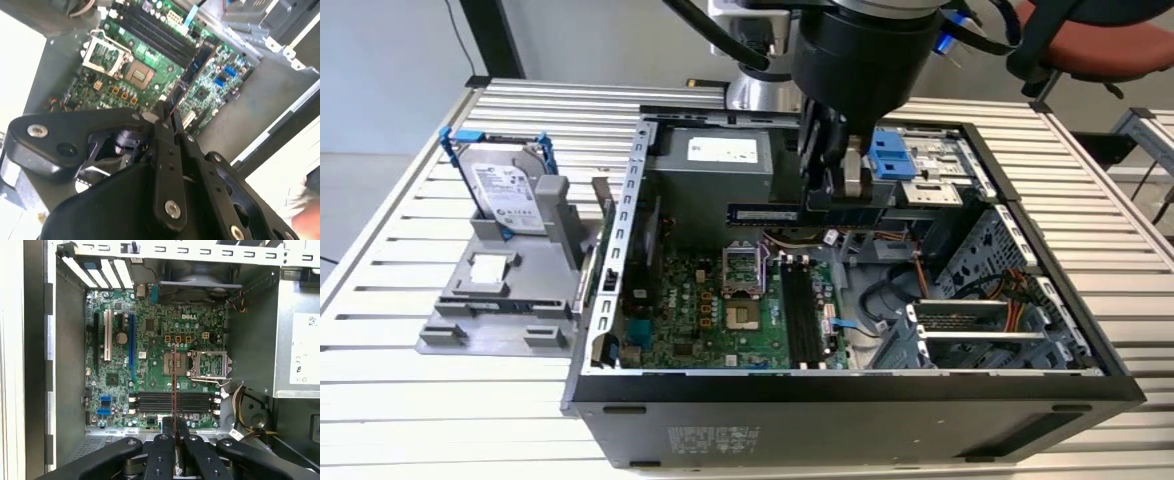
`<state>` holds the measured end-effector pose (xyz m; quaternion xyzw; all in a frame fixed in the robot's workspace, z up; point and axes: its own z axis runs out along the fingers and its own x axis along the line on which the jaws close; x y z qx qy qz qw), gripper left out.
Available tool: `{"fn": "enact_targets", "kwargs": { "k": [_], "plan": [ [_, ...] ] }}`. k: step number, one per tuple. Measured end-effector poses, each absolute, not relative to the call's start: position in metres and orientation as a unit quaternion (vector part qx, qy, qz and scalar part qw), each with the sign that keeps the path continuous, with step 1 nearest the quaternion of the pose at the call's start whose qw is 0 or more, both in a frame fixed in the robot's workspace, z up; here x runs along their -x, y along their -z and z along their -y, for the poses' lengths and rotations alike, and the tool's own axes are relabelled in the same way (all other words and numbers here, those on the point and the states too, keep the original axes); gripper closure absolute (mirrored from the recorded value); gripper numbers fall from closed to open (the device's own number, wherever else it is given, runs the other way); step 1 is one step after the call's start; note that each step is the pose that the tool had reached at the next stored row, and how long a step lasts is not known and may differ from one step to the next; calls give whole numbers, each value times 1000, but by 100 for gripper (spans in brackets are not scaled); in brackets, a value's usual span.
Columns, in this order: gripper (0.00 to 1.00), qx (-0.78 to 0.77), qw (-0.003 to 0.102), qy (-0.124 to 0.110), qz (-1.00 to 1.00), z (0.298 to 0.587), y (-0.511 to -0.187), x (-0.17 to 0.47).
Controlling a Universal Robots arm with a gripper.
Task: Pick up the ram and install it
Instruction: 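Pick up the ram and move it above insertion slot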
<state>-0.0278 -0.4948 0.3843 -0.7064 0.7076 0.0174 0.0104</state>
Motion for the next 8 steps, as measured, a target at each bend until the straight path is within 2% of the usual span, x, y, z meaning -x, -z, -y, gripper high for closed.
{"fn": "enact_targets", "kwargs": {
  "k": [8],
  "plan": [
    [100, 706, 9, -19, -708, 495, -384, 8]
  ]
}}
